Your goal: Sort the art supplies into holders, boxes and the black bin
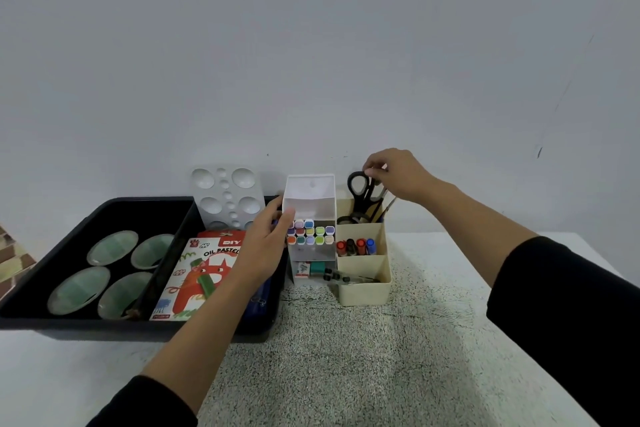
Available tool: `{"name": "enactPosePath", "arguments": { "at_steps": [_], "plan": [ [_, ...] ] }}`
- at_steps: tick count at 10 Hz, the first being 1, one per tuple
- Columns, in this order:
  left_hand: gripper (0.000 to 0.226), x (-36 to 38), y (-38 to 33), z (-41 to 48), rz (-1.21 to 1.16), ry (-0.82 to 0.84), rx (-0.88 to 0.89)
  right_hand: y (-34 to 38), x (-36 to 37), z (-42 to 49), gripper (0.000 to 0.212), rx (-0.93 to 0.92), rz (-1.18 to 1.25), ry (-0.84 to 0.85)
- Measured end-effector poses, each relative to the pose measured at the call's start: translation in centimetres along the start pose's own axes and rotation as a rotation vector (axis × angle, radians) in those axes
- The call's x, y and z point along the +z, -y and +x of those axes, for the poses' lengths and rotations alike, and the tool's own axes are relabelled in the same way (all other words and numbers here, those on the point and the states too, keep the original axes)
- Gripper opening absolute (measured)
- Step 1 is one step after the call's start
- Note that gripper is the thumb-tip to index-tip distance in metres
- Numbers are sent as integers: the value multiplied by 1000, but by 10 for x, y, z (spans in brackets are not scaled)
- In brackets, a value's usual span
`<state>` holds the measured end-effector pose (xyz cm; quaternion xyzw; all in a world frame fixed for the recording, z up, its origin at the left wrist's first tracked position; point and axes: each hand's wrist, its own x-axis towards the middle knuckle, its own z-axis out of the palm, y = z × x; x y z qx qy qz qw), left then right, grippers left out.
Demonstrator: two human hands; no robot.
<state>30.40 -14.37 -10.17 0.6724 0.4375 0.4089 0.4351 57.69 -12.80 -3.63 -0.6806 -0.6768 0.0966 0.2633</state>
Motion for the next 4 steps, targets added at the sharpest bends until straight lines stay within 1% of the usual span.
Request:
{"name": "enactPosePath", "arguments": {
  "at_steps": [1,2,3,4],
  "plan": [
    [33,1,0,-1,-15,1,-2,-3,-2,-3,21,45,33,-13],
    [37,0,3,-2,-20,-1,-16,-3,-3,-13,27,80,118,-88],
    [36,-2,4,-6,-12,9,-31,-4,0,-33,27,46,164,-253],
    [26,-5,-1,-12,-6,-12,-60,-2,6,-58,19,42,271,-453]
  ]
}}
